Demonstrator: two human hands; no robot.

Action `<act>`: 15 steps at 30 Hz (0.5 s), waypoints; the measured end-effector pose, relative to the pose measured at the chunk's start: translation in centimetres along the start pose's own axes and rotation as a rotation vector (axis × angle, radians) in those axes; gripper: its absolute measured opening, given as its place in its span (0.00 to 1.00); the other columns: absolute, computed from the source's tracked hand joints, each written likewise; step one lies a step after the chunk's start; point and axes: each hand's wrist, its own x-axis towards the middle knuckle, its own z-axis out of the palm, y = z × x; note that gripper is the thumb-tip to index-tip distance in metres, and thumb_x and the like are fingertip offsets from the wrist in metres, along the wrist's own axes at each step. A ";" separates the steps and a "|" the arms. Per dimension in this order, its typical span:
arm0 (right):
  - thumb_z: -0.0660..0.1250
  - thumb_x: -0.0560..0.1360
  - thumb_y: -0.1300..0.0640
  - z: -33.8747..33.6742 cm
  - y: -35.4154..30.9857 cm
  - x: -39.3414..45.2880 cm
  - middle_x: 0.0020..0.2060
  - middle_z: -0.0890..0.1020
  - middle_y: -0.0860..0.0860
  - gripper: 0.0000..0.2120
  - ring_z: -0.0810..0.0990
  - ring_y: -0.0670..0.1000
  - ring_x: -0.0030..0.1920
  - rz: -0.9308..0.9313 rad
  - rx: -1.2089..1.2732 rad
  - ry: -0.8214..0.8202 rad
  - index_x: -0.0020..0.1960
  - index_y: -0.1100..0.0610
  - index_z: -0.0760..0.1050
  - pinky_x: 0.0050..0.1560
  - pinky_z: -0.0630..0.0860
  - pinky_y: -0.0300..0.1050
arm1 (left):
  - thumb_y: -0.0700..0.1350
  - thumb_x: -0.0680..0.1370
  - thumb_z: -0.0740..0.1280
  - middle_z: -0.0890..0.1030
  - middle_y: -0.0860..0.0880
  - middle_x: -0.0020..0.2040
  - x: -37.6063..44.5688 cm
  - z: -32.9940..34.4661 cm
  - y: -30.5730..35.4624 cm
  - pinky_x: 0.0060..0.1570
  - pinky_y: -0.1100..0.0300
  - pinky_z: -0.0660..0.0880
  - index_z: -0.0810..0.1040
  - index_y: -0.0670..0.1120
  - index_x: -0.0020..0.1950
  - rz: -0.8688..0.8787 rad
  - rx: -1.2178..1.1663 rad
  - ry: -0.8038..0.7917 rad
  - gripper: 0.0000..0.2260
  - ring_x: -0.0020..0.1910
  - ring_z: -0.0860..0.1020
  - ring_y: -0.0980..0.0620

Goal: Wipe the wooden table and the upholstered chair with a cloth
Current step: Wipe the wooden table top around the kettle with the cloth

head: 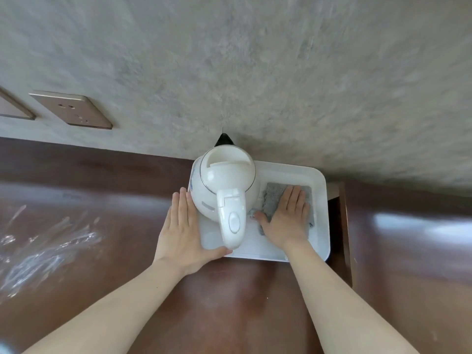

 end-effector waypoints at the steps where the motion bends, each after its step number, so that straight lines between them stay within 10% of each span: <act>1: 0.51 0.78 0.31 0.4 -0.1 -0.1 0.78 0.34 0.61 0.49 0.33 0.60 0.78 0.003 -0.001 0.022 0.77 0.65 0.30 0.77 0.33 0.56 | 0.87 0.57 0.48 0.24 0.44 0.76 0.0 0.1 0.0 0.79 0.53 0.37 0.23 0.40 0.76 0.006 0.009 0.009 0.69 0.77 0.26 0.47; 9: 0.51 0.83 0.46 2.1 0.1 -0.2 0.80 0.41 0.60 0.35 0.37 0.59 0.79 -0.041 0.027 0.171 0.79 0.63 0.37 0.77 0.33 0.56 | 0.88 0.56 0.48 0.26 0.43 0.78 0.0 0.3 -0.5 0.79 0.52 0.38 0.24 0.40 0.77 0.040 0.019 0.030 0.70 0.79 0.30 0.47; 15: 0.51 0.84 0.48 -0.8 0.1 -1.0 0.80 0.57 0.53 0.26 0.53 0.54 0.79 0.056 0.715 0.101 0.80 0.55 0.54 0.79 0.48 0.52 | 0.88 0.54 0.48 0.29 0.48 0.79 -0.4 -0.7 -0.9 0.80 0.54 0.41 0.26 0.43 0.78 0.052 -0.017 0.007 0.71 0.80 0.34 0.50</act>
